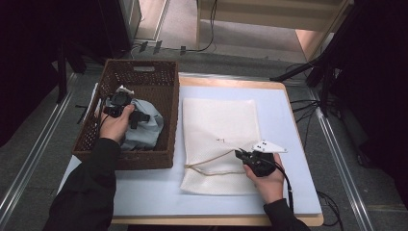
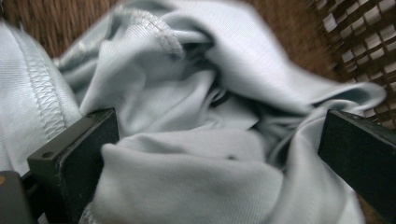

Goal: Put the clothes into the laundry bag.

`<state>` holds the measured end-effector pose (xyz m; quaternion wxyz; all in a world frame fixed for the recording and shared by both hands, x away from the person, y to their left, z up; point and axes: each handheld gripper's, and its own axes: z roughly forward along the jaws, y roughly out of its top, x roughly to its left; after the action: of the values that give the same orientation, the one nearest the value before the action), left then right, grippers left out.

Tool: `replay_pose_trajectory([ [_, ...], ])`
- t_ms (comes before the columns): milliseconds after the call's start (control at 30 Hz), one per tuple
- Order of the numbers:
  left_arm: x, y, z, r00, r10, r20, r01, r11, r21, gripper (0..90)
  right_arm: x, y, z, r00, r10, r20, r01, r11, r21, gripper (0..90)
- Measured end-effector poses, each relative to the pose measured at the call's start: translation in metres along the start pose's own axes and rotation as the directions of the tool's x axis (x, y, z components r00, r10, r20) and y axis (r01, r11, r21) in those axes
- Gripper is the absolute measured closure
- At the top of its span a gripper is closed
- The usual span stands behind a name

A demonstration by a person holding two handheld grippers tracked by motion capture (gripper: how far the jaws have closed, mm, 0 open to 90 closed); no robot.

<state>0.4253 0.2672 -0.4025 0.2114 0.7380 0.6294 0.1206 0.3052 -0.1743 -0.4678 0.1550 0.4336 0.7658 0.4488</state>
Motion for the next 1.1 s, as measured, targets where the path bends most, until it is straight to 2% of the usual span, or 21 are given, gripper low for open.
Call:
replay_pose_trajectory([
  [100, 0.003, 0.000, 0.006, 0.9994, -0.007, 0.033, 0.006, 0.9992, 0.041, 0.0, 0.000, 0.000, 0.001, 1.0000, -0.002, 0.000, 0.002, 1.0000, 0.002, 86.3],
  [133, 0.005, 0.000, 0.008, 0.9985, -0.027, 0.048, 0.024, 0.9983, 0.052, 0.0, 0.000, -0.001, 0.001, 1.0000, -0.001, 0.000, 0.001, 1.0000, 0.003, 86.3],
  [167, 0.006, 0.000, 0.010, 0.9984, -0.027, 0.050, 0.024, 0.9975, 0.066, 0.0, 0.000, -0.001, 0.001, 1.0000, -0.002, 0.000, 0.002, 1.0000, 0.002, 86.3],
  [300, 0.003, -0.001, 0.016, 0.9993, -0.020, 0.031, 0.016, 0.9947, 0.101, 0.0, 0.000, 0.000, 0.000, 1.0000, -0.001, -0.001, 0.001, 1.0000, 0.000, 86.3],
  [400, 0.000, -0.002, 0.020, 0.9998, 0.015, 0.016, -0.017, 0.9917, 0.128, 0.2, 0.001, -0.001, 0.001, 1.0000, 0.000, 0.000, 0.000, 1.0000, 0.004, 86.3],
  [600, -0.005, -0.003, 0.027, 0.9994, 0.036, 0.000, -0.035, 0.9858, 0.164, 0.1, 0.001, -0.001, 0.001, 1.0000, -0.001, 0.000, 0.001, 1.0000, 0.006, 86.3],
  [800, -0.013, -0.004, 0.031, 0.9948, 0.096, -0.034, -0.087, 0.9759, 0.200, 0.0, 0.001, -0.002, 0.001, 1.0000, -0.008, 0.001, 0.008, 1.0000, 0.006, 86.3],
  [867, -0.015, -0.003, 0.032, 0.9948, 0.089, -0.050, -0.076, 0.9742, 0.213, 0.1, 0.000, -0.002, 0.001, 1.0000, -0.007, 0.001, 0.007, 1.0000, 0.006, 86.3],
  [967, -0.017, -0.002, 0.031, 0.9926, 0.105, -0.061, -0.089, 0.9690, 0.231, 4.1, 0.000, -0.002, 0.001, 1.0000, -0.007, 0.001, 0.007, 1.0000, 0.005, 86.3],
  [1100, -0.019, -0.002, 0.027, 0.9877, 0.141, -0.069, -0.121, 0.9645, 0.235, 16.5, 0.000, -0.002, 0.001, 1.0000, -0.007, 0.001, 0.007, 1.0000, 0.006, 86.3],
])
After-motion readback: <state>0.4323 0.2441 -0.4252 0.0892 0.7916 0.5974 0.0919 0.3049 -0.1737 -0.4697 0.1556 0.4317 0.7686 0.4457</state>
